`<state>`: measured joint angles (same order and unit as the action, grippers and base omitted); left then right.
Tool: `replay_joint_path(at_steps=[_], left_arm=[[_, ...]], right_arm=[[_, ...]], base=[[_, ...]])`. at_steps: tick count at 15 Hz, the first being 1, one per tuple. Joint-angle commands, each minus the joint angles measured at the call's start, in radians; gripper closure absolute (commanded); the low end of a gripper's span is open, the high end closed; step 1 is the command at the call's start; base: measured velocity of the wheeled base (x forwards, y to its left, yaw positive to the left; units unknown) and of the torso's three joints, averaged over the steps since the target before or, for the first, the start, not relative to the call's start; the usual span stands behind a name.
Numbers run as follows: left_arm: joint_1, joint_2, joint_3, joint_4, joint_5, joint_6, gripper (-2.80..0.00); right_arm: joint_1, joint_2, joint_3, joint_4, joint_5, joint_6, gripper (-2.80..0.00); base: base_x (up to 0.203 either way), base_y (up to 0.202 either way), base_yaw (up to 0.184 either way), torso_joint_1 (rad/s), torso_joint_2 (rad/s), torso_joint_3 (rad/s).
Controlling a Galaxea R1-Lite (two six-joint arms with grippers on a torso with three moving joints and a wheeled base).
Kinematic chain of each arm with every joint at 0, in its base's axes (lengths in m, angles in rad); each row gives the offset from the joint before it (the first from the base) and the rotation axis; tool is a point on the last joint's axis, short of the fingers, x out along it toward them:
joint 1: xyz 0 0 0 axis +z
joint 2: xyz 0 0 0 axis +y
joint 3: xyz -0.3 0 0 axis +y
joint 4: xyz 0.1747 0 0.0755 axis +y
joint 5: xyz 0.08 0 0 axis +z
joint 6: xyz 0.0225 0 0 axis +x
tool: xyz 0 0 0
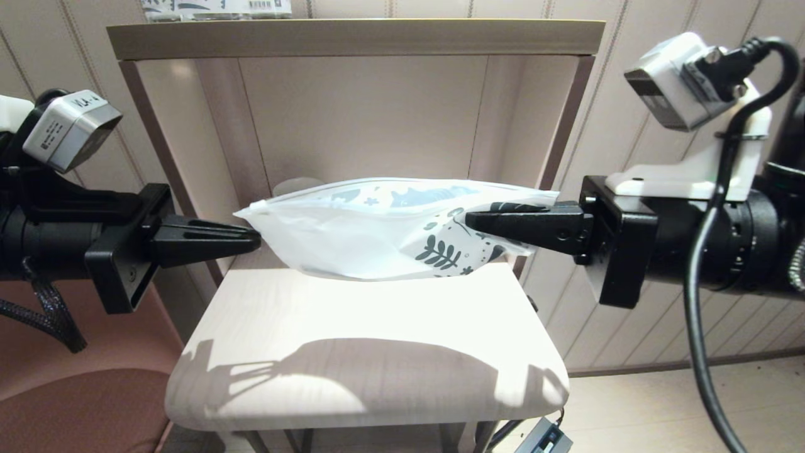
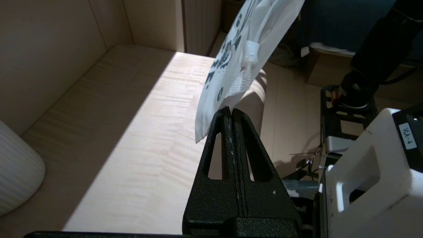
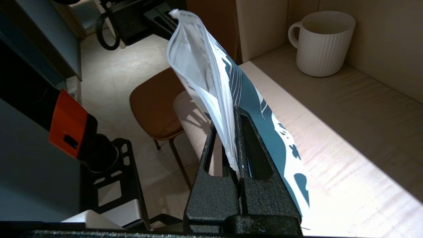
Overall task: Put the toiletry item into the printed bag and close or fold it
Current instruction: Hand it to the other hand
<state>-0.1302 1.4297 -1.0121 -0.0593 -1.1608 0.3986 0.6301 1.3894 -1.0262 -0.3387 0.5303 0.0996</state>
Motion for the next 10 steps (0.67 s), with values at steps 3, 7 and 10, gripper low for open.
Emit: replay_joint_path(at_steps=[3, 7, 10], left_arm=[[0.01, 0.052, 0.013, -0.124, -0.006, -0.036, -2.8], [0.014, 0.068, 0.02, -0.166, -0.008, -0.055, -2.8], [0.039, 0.096, 0.031, -0.234, -0.02, -0.058, -2.8]], right_arm=[[0.01, 0.017, -0.041, 0.032, 0.004, 0.002, 0.0], [0.01, 0.027, -0.034, 0.029, 0.005, -0.001, 0.0], [0.01, 0.023, -0.028, 0.029, 0.004, -0.004, 0.0]], base=[[0.0, 0.0, 0.0, 0.0, 0.0, 0.0], [0.0, 0.0, 0.0, 0.0, 0.0, 0.0], [0.0, 0.0, 0.0, 0.0, 0.0, 0.0]])
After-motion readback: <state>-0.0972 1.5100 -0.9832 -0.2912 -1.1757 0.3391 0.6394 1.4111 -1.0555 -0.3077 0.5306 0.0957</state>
